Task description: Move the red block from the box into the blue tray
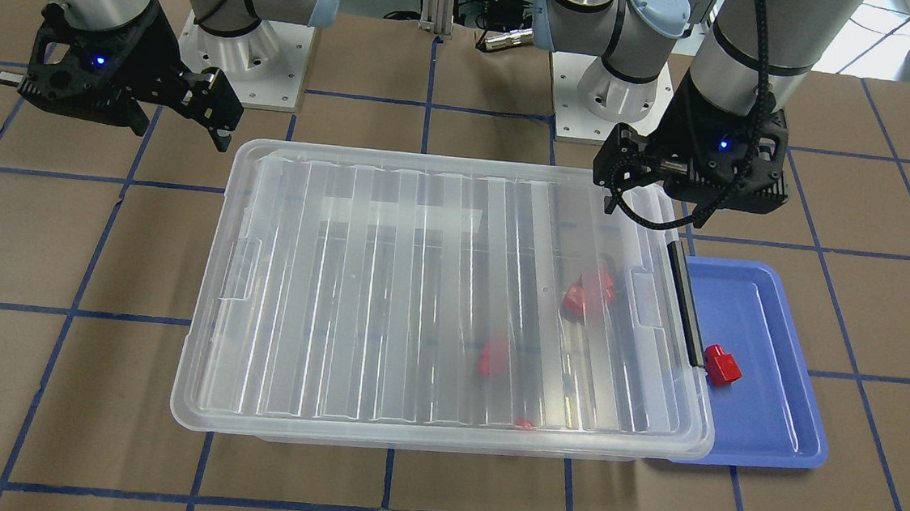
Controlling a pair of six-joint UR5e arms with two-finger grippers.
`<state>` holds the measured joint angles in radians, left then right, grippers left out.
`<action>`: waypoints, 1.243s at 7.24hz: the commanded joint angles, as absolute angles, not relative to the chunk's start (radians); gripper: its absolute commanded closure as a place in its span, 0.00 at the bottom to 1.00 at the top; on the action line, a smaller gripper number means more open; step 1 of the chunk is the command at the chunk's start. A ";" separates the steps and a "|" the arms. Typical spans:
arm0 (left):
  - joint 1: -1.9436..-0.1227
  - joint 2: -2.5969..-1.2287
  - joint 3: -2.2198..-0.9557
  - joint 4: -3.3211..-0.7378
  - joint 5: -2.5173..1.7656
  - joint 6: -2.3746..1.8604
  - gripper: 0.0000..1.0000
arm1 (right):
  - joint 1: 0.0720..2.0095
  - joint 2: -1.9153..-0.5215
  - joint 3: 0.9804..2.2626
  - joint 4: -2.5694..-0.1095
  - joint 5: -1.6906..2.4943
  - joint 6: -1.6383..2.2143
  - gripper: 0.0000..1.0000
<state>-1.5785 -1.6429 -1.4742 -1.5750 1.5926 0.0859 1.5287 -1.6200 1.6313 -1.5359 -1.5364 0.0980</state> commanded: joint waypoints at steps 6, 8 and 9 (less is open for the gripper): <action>-1.578 -1.646 -1.474 -1.574 1.592 0.086 0.00 | 1.523 -1.667 1.678 -1.531 -1.539 0.095 0.00; -1.578 -1.643 -1.476 -1.575 1.594 0.086 0.00 | 1.520 -1.671 1.684 -1.532 -1.539 0.100 0.00; -1.578 -1.641 -1.476 -1.575 1.595 0.086 0.00 | 1.522 -1.671 1.684 -1.539 -1.539 0.100 0.00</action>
